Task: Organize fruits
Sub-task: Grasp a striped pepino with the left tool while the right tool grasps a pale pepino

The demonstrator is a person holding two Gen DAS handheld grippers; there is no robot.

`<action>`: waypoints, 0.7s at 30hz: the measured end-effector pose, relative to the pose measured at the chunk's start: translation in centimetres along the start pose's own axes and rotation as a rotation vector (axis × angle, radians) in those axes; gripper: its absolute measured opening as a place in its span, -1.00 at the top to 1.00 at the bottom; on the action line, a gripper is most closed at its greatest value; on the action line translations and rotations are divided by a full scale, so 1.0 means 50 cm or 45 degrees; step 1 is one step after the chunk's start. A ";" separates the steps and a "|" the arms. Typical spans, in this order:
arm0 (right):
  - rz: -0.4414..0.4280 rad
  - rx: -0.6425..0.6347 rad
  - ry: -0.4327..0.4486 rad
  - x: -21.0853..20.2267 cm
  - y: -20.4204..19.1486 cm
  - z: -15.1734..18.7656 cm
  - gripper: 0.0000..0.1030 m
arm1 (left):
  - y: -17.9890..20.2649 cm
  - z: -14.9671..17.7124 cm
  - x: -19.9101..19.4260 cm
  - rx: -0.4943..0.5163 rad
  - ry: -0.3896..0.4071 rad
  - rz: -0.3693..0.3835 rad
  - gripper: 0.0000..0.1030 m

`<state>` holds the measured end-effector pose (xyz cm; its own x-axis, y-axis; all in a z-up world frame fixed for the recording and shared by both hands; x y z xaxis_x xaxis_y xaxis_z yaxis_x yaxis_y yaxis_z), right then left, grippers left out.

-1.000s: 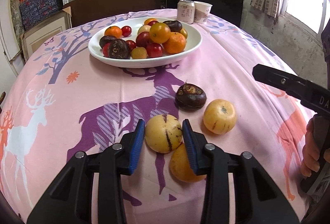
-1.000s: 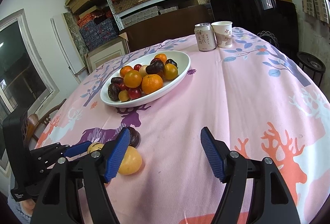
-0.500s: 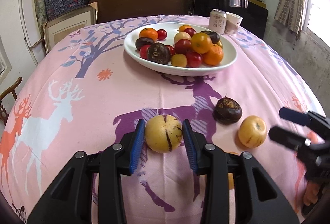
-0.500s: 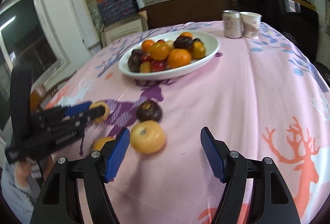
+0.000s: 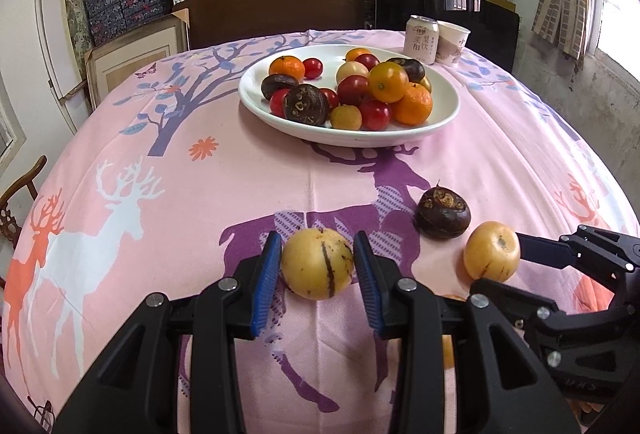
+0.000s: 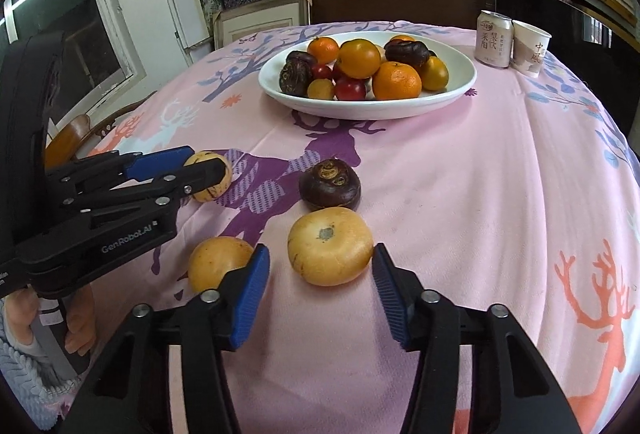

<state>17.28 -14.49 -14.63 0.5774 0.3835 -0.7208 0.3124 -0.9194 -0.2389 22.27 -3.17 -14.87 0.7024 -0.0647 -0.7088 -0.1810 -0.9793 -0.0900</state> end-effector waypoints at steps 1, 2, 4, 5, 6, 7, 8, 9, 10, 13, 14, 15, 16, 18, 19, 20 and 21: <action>0.000 0.016 0.002 -0.001 0.004 0.000 0.14 | 0.000 -0.001 -0.002 0.002 0.006 -0.003 0.32; -0.009 0.029 0.001 -0.002 0.009 -0.001 0.15 | 0.001 -0.001 -0.003 0.003 0.011 -0.004 0.32; -0.015 0.038 0.009 -0.003 0.013 -0.002 0.15 | 0.002 -0.001 -0.002 0.007 0.010 -0.004 0.32; -0.014 0.033 0.009 -0.003 0.013 -0.003 0.15 | 0.003 -0.001 -0.002 0.008 0.010 -0.008 0.32; -0.015 0.029 0.010 -0.003 0.012 -0.003 0.15 | 0.003 0.000 -0.002 0.008 0.009 -0.006 0.32; -0.017 0.028 0.014 -0.005 0.011 -0.003 0.16 | 0.004 0.000 -0.003 0.008 0.010 -0.005 0.33; -0.018 0.031 0.022 -0.008 0.012 -0.005 0.16 | 0.004 -0.001 -0.003 0.008 0.011 -0.005 0.33; -0.021 0.037 0.034 -0.012 0.014 -0.007 0.16 | 0.005 0.000 -0.002 0.009 0.010 -0.004 0.34; -0.023 0.043 0.040 -0.014 0.016 -0.008 0.16 | 0.006 0.000 -0.001 0.010 0.009 -0.004 0.35; -0.022 0.066 0.048 -0.018 0.025 -0.011 0.16 | 0.007 0.002 0.001 0.014 0.006 -0.008 0.35; -0.023 0.070 0.047 -0.017 0.026 -0.011 0.16 | 0.007 0.002 0.001 0.014 0.006 -0.009 0.35; -0.023 0.071 0.047 -0.015 0.027 -0.012 0.16 | 0.007 0.003 0.003 0.019 0.004 -0.015 0.35; -0.019 0.073 0.049 -0.016 0.027 -0.012 0.16 | 0.006 0.004 0.005 0.023 0.002 -0.025 0.35; -0.019 0.076 0.055 -0.018 0.028 -0.013 0.16 | 0.006 0.005 0.008 0.022 -0.002 -0.029 0.35; -0.019 0.079 0.057 -0.019 0.030 -0.014 0.16 | 0.004 0.006 0.012 0.022 -0.008 -0.037 0.31; -0.017 0.085 0.060 -0.021 0.032 -0.014 0.16 | 0.001 0.009 0.019 0.020 -0.023 -0.042 0.17; -0.016 0.088 0.062 -0.022 0.034 -0.014 0.16 | 0.000 0.012 0.026 0.012 -0.044 -0.038 0.13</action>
<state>17.72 -16.39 -13.80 0.6104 0.3973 -0.6852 0.2678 -0.9177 -0.2935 22.75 -3.11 -16.21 0.6834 -0.0283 -0.7295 -0.1668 -0.9789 -0.1184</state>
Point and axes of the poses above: each gripper's, at about its wrist camera, not at the fingertips, and x roughly the way its jaws point, y to its right, z to its underside, the point moved 9 cm from there along x, roughly the way its jaws point, and after that the axes turned 5 degrees about -z, right-handed, at the moved point
